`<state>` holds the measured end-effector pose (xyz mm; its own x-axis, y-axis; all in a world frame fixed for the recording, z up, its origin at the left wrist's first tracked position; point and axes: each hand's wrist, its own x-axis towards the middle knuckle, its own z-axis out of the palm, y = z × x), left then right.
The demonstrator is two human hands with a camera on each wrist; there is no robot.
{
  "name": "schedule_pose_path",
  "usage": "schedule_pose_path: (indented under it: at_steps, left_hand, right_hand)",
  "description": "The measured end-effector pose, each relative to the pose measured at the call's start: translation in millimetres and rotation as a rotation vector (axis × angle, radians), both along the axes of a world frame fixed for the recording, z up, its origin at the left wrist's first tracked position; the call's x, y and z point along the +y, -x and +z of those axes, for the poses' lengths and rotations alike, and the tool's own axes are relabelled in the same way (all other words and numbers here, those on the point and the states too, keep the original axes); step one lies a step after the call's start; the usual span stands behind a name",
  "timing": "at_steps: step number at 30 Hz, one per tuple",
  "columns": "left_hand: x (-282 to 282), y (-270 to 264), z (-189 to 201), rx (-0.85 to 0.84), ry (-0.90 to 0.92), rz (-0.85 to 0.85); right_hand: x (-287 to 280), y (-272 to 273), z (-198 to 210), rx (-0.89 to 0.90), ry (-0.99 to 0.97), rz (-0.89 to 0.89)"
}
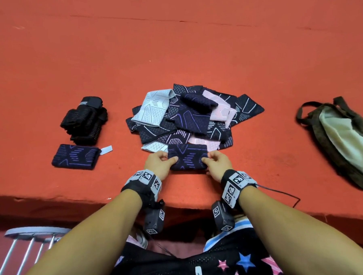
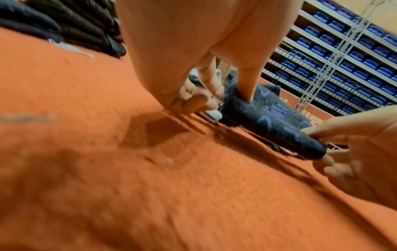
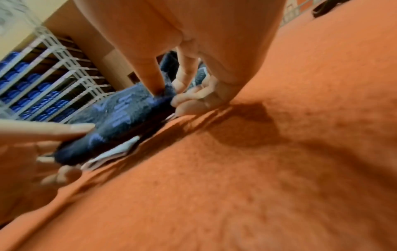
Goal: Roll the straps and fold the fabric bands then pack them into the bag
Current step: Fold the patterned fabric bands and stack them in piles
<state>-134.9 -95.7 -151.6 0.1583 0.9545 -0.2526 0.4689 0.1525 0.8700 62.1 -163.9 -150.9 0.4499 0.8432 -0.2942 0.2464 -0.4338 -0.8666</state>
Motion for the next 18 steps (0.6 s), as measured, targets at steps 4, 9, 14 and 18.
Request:
schedule_pose_path:
  at_steps: [4, 9, 14, 18]
  left_hand:
    - [10, 27, 24, -0.146, -0.090, 0.080]
    - [26, 98, 53, -0.198, -0.234, 0.344]
    - [44, 196, 55, -0.026, -0.384, 0.407]
    - [56, 254, 48, 0.069, -0.389, 0.490]
  right_hand:
    - [13, 33, 33, 0.084, -0.129, 0.044]
    - [50, 105, 62, 0.008, -0.275, 0.298]
    - [90, 202, 61, 0.040, -0.299, 0.482]
    - [113, 260, 52, 0.008, -0.250, 0.563]
